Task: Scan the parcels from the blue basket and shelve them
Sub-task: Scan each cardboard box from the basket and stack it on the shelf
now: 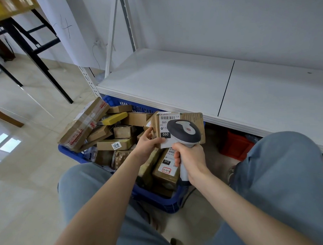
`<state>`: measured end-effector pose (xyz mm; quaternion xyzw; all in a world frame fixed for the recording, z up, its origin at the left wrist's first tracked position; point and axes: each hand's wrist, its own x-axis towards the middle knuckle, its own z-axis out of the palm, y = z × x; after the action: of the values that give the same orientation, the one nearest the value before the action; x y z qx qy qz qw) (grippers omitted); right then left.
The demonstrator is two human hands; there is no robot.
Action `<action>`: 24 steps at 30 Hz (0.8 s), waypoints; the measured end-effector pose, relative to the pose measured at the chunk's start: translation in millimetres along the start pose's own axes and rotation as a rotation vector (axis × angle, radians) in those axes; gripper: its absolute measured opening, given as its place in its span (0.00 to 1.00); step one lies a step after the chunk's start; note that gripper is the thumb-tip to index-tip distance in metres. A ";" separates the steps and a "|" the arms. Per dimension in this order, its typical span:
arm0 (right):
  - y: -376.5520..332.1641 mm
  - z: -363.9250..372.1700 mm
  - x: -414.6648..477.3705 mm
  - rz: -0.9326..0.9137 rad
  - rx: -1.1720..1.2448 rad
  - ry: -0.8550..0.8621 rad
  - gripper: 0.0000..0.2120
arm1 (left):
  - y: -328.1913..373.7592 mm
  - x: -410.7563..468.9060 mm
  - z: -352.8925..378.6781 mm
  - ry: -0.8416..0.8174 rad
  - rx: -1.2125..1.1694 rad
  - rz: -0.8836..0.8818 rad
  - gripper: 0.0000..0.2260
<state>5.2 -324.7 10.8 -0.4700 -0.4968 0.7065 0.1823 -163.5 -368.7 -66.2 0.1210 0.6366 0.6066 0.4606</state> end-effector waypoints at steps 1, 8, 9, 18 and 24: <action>0.2 0.0 0.6 -0.002 0.001 -0.001 0.09 | -0.3 1.1 -0.2 -0.002 -0.003 -0.001 0.37; -15.7 -8.1 23.8 -0.051 0.026 0.040 0.04 | 13.2 6.6 -6.1 0.019 -0.024 -0.018 0.33; -22.2 -11.8 31.0 -0.069 0.021 0.053 0.07 | 20.1 7.8 -9.1 0.036 -0.026 -0.027 0.33; -82.3 -39.5 92.9 0.018 -0.002 -0.038 0.14 | 107.9 17.7 -54.8 -0.001 0.143 -0.059 0.18; -101.3 -14.9 85.8 -0.026 0.179 -0.207 0.12 | 145.0 9.2 -37.7 0.175 -0.114 0.107 0.05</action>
<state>-45.6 -210.1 56.8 -0.3700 -0.4537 0.7904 0.1804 -254.8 -353.0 51.9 0.0750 0.6314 0.6738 0.3764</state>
